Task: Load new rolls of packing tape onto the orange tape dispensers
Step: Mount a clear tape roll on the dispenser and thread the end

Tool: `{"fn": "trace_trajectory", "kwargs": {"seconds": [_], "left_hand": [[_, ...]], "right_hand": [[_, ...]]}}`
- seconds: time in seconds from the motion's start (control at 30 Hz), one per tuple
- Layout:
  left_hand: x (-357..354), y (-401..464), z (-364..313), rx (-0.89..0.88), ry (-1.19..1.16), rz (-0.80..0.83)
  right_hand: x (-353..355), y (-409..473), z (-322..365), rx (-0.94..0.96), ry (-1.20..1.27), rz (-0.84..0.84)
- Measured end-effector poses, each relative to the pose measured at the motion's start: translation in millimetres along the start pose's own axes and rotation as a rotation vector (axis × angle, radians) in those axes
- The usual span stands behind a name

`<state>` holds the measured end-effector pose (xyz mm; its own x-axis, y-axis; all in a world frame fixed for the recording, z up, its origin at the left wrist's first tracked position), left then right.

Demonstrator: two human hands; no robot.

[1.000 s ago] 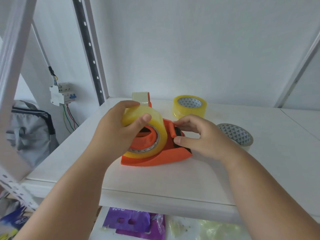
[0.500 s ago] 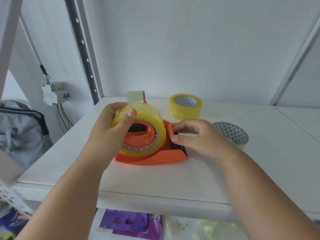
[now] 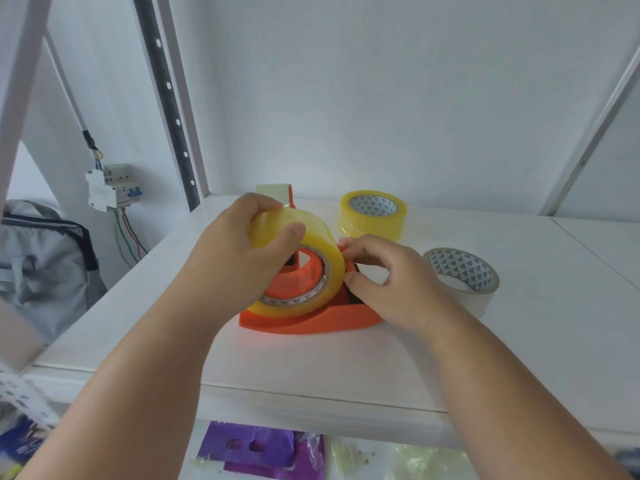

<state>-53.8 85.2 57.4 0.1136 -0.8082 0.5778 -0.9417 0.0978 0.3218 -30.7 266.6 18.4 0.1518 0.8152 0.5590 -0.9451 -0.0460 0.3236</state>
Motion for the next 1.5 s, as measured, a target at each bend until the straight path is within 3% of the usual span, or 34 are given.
{"fn": "trace_trajectory", "kwargs": {"seconds": [0.3,0.6,0.77,0.93,1.13,1.33,1.5], "left_hand": [[-18,7,-32,-0.060,0.239,0.092],[-15,9,-13,0.035,0.041,0.085],[-7,13,-2,0.072,0.012,-0.039],[-5,14,1,0.085,-0.012,-0.062],[-6,13,5,0.092,-0.037,-0.053],[-4,13,8,0.116,-0.063,-0.063],[-3,13,12,0.147,-0.101,-0.081]], "right_hand": [[-3,-2,12,0.103,-0.250,0.015],[-11,-5,24,0.205,-0.453,0.102],[-18,-6,27,0.223,-0.483,0.124],[-24,-6,30,0.290,-0.433,0.084],[15,-6,27,0.201,-0.067,-0.141],[14,-10,-11,-0.120,-0.010,-0.007],[3,-8,-13,-0.217,0.080,0.001]]}}
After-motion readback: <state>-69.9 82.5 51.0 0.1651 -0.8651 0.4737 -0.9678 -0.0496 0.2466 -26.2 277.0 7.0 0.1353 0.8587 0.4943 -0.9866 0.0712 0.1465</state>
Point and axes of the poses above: each hand's wrist, its own y-axis towards the middle knuckle, its own x-axis out of the back of the hand, z = x × y, the point moved 10 cm from there along y, towards the middle knuckle, and after that the axes turned 3 degrees about y, right-handed, at the moved point
